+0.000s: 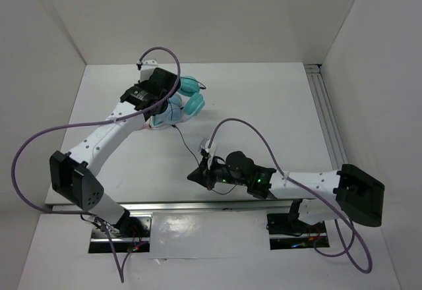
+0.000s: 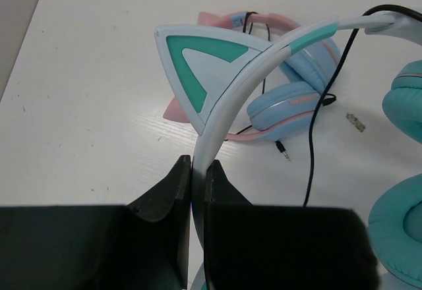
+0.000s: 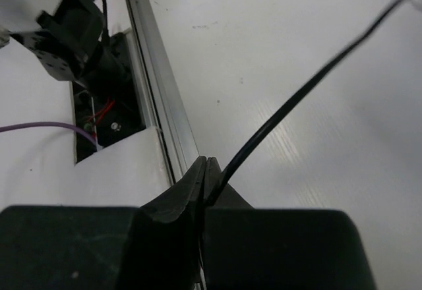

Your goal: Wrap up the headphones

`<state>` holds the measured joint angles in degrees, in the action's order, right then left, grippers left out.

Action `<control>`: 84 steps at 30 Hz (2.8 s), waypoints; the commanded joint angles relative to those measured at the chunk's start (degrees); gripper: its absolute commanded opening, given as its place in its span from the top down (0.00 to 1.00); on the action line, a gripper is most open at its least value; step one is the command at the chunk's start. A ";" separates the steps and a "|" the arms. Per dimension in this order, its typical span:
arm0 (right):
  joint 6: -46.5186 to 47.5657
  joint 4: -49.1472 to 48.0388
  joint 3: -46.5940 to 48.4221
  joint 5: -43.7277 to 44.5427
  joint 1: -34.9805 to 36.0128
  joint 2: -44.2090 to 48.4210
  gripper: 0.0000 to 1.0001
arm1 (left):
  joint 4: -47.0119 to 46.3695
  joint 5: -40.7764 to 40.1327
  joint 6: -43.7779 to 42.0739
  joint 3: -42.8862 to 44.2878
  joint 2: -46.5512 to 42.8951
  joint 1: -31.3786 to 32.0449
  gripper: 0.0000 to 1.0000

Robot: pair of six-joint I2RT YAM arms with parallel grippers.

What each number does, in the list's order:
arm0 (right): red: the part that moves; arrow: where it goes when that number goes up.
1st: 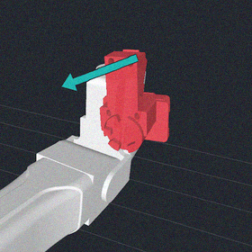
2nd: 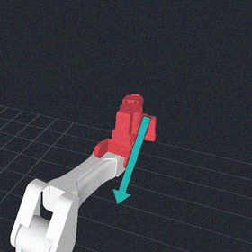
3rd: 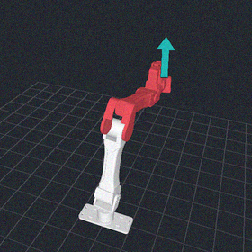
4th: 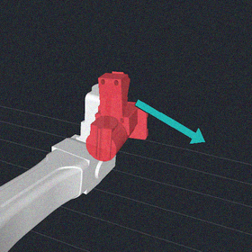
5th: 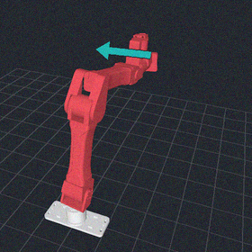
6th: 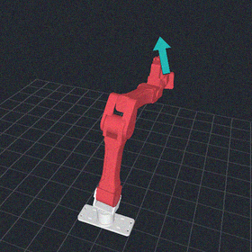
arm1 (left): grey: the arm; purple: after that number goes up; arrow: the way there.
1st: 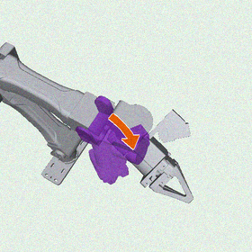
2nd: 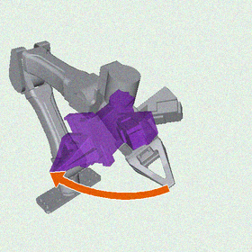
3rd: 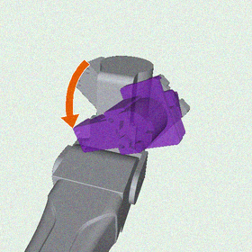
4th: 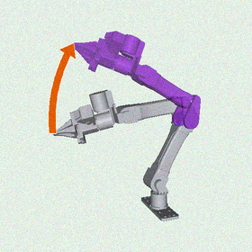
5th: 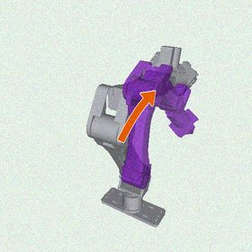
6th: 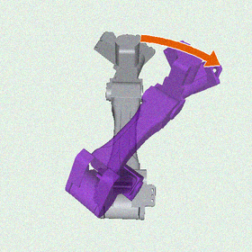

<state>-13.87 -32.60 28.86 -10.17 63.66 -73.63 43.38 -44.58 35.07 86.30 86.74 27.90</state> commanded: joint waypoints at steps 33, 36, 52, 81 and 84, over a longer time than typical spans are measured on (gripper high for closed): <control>18.27 34.71 27.74 6.14 -14.71 10.69 1.00 | 5.14 14.25 -4.76 -11.87 -2.36 3.75 1.00; 17.04 33.92 25.03 4.38 -12.87 12.10 1.00 | 7.42 14.17 0.33 -6.77 -2.36 -1.17 1.00; 17.47 35.76 28.00 6.30 -5.04 12.63 1.00 | 10.51 11.70 8.26 3.09 13.81 -4.00 1.00; 30.13 38.40 31.96 19.92 -12.76 12.53 1.00 | 8.74 14.17 -10.55 -13.78 -12.26 14.36 1.00; 30.74 37.79 31.96 21.60 -14.70 12.54 1.00 | 8.22 14.17 -10.55 -15.72 -16.59 19.64 1.00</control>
<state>14.85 6.61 59.05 7.07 51.07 -63.13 53.10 -30.04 25.85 71.20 74.63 43.72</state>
